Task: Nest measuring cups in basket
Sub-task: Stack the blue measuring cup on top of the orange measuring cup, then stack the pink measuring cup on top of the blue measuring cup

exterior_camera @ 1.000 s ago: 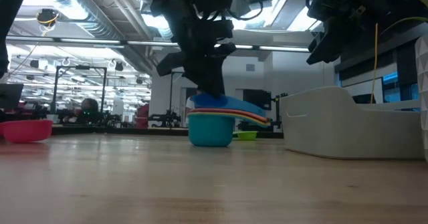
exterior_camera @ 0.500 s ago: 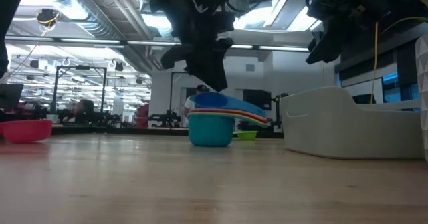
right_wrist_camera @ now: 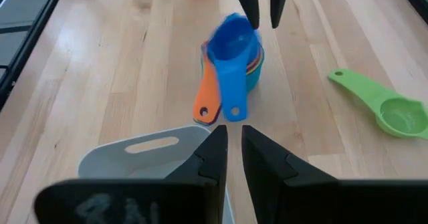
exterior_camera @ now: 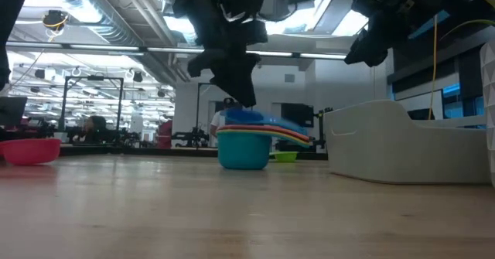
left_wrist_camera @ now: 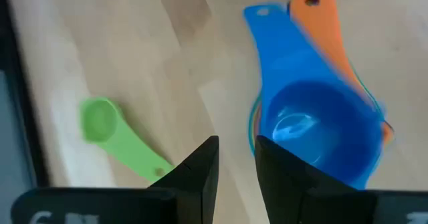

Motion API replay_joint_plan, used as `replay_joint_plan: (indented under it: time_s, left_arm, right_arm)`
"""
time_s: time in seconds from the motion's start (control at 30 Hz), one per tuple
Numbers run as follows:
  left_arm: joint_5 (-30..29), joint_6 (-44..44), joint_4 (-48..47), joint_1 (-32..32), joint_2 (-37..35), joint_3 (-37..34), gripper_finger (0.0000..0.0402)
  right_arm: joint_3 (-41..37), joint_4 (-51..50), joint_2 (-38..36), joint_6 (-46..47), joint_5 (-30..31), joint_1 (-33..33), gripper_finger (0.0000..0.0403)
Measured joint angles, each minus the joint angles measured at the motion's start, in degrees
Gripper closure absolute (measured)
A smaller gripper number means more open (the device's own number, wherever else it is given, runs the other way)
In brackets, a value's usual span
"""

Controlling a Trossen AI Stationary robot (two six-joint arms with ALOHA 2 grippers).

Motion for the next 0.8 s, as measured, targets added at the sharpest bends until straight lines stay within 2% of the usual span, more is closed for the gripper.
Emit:
replay_joint_plan:
  time_s: [0.27,0.4,0.63,0.8]
  left_arm:
    - [0.5,0.0,-0.2,0.2,1.0,0.0,0.031]
    - [0.3,-1.1,-0.3,-0.6,-0.7,0.0,0.031]
    - [0.5,-11.3,-3.2,-2.4,-6.1,0.0,0.031]
    - [3.0,-21.8,-11.8,-3.2,-11.6,0.0,0.031]
  right_arm:
    - [0.0,0.0,0.0,0.0,0.0,0.0,0.0352]
    - [0.0,0.0,0.0,0.0,0.0,0.0,0.0352]
    - [0.0,-0.1,0.0,0.0,0.0,0.0,0.0352]
    - [0.0,0.0,0.0,0.0,0.0,0.0,0.0352]
